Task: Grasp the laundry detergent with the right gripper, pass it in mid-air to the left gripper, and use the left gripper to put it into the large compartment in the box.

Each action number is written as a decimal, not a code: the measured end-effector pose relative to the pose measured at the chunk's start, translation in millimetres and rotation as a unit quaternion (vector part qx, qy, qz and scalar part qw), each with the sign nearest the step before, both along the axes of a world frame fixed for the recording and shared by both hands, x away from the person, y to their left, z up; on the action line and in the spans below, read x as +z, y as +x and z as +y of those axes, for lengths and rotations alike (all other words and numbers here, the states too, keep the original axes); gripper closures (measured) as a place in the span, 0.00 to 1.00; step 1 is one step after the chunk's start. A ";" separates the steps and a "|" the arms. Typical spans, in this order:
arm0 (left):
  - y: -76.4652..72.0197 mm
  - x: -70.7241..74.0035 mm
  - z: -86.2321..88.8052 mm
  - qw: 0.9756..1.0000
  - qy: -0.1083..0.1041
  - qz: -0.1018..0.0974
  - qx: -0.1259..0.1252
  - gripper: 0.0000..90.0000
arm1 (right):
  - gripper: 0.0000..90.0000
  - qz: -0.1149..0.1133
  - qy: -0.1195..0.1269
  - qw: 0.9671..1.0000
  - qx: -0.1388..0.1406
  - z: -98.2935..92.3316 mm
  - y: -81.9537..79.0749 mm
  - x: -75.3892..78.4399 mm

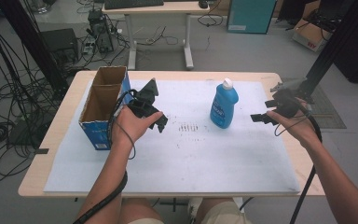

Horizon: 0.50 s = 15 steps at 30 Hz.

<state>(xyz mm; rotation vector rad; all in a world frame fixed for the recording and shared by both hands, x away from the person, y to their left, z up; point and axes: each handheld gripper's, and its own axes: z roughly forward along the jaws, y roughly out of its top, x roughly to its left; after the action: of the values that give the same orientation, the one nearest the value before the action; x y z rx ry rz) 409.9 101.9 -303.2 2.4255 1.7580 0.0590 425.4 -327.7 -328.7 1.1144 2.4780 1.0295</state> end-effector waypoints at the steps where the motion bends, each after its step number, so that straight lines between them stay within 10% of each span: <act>1: 0.0 -0.1 0.2 1.000 0.000 0.000 0.000 0.07 | 0.04 -0.002 0.003 1.000 -0.001 1.4 -0.3 -2.0; 15: -0.6 -1.6 5.1 1.000 -0.003 -0.001 -0.001 0.07 | 0.03 -0.021 0.017 1.000 0.003 24.7 0.3 -18.0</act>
<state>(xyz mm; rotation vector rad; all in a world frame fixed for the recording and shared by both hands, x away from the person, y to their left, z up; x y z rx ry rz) 409.3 107.0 -304.8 2.4229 1.7530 0.0560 425.6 -303.0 -346.7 1.0850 2.4403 1.0901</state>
